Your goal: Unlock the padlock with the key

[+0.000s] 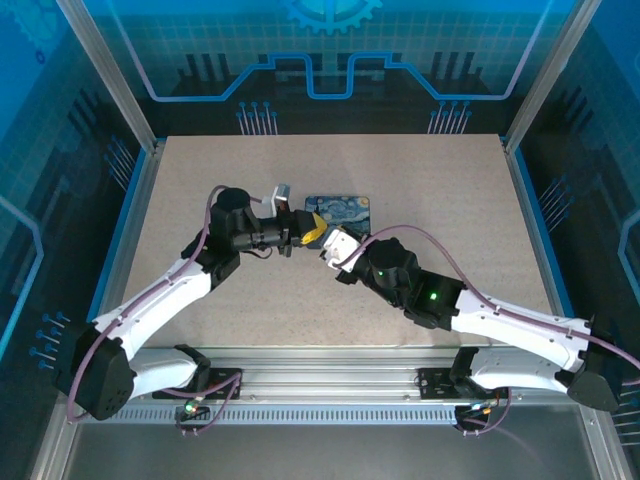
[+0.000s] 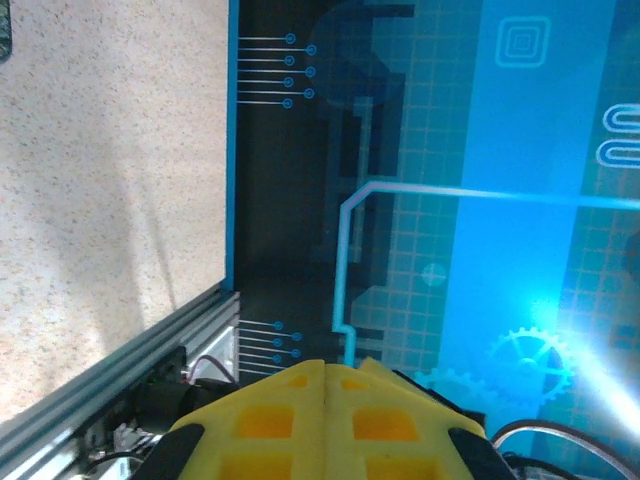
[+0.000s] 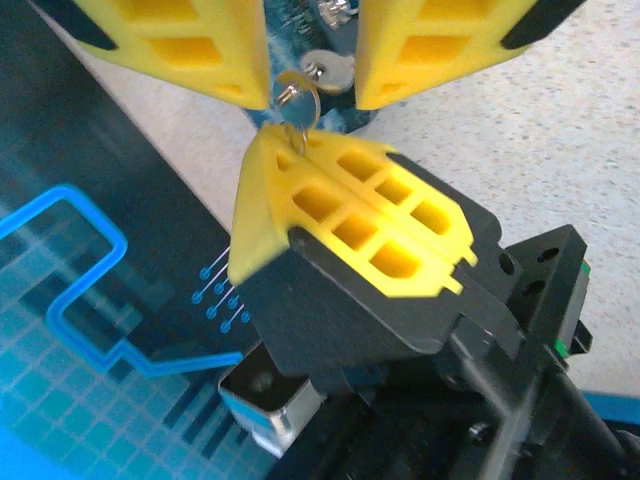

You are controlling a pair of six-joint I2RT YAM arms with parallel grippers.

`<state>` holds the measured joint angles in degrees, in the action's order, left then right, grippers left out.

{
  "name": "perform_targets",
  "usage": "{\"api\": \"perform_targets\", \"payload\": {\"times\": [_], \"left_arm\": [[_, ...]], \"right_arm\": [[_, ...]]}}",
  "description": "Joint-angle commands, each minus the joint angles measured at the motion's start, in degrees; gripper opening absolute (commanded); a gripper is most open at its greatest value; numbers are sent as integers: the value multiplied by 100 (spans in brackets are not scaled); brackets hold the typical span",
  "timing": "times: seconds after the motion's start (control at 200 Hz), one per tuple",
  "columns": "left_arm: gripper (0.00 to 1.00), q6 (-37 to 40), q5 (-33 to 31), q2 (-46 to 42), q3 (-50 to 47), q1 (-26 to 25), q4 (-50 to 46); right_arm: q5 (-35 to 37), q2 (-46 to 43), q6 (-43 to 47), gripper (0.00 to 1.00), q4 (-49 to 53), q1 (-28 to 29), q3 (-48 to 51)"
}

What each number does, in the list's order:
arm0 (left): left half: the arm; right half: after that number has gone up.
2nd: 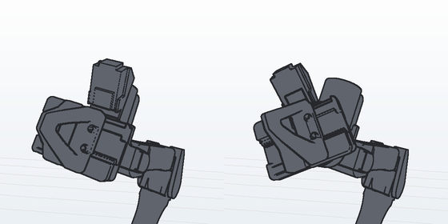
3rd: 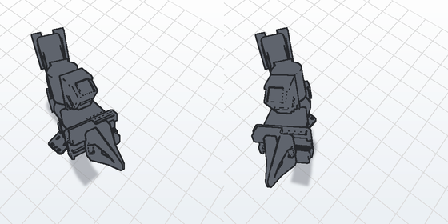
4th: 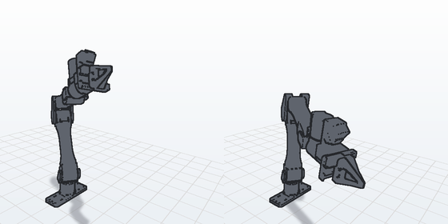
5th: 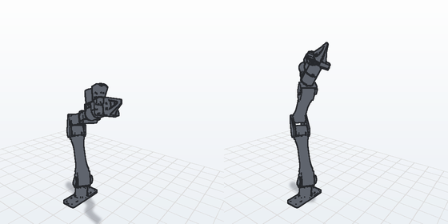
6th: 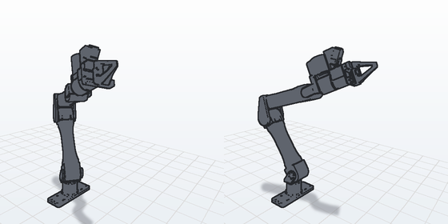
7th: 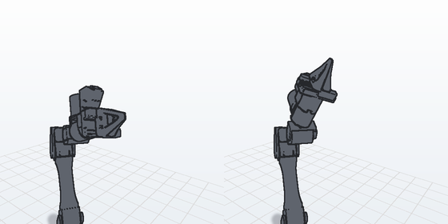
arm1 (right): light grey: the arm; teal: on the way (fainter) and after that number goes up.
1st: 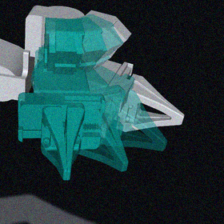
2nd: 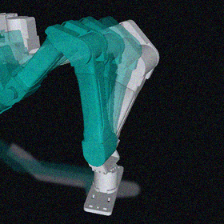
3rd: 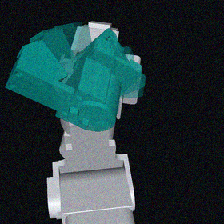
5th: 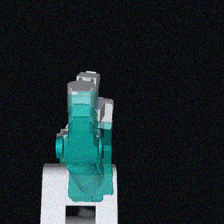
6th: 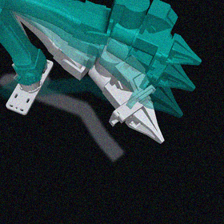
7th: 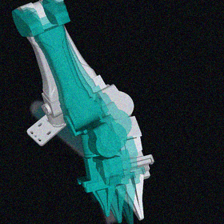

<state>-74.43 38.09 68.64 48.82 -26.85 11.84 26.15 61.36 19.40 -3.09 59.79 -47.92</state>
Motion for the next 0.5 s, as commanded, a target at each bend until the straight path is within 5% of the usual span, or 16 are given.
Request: {"api": "perform_targets", "payload": {"times": [0.0, 0.305, 0.495], "left_arm": [[0, 1102, -238, -138, 458, -7, -1134], [0, 2873, -974, -500, 573, -47, -1740], [0, 3100, -1092, -651, 317, -184, -1190]], "right_arm": [[-382, -342, -973, 34, 529, -258, -182], [-2836, -776, -4163, 43, 1043, -1757, -213], [-4612, -540, -6286, 40, -938, -2436, 476]]}}
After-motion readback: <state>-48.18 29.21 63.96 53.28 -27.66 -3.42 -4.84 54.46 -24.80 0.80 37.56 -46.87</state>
